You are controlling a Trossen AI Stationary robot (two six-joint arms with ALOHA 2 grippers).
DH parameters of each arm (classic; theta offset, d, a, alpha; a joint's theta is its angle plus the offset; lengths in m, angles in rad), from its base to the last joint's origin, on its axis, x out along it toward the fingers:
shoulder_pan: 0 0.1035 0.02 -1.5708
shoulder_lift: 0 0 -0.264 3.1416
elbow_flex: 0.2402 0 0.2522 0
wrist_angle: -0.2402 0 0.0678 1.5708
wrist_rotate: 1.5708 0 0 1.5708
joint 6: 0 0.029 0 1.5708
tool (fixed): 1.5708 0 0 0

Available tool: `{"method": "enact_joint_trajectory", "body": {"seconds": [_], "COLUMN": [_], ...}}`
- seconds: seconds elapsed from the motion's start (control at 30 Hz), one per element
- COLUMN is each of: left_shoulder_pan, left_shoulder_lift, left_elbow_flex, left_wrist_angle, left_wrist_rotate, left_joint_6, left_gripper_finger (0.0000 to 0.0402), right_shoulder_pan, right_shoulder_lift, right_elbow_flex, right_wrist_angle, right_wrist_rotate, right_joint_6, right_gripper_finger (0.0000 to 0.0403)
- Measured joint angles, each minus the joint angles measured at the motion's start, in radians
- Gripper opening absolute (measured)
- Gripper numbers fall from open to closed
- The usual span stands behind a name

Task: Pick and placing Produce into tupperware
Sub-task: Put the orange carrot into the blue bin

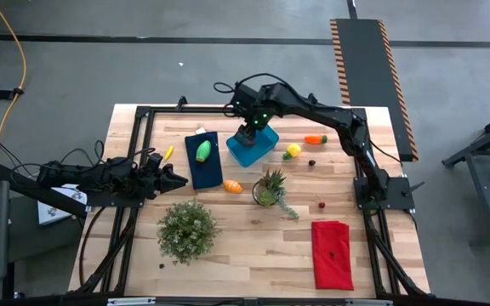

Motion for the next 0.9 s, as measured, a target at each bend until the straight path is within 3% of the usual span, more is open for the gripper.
{"method": "enact_joint_trajectory", "body": {"seconds": [0.37,0.9], "left_shoulder_pan": [0.0,0.0], "left_shoulder_lift": [0.0,0.0], "left_elbow_flex": [0.0,0.0], "left_wrist_angle": [0.0,0.0], "left_wrist_rotate": [0.0,0.0], "left_joint_6": [0.01,0.032], "left_gripper_finger": [0.0131,0.0131], "right_shoulder_pan": [0.004,0.04], "right_shoulder_lift": [-0.101,-0.132], "right_elbow_flex": [0.0,-0.001], "right_wrist_angle": [-0.014,-0.095], "right_wrist_rotate": [0.061,0.068], "right_joint_6": [0.022,0.024], "right_gripper_finger": [0.0197,0.0197]}}
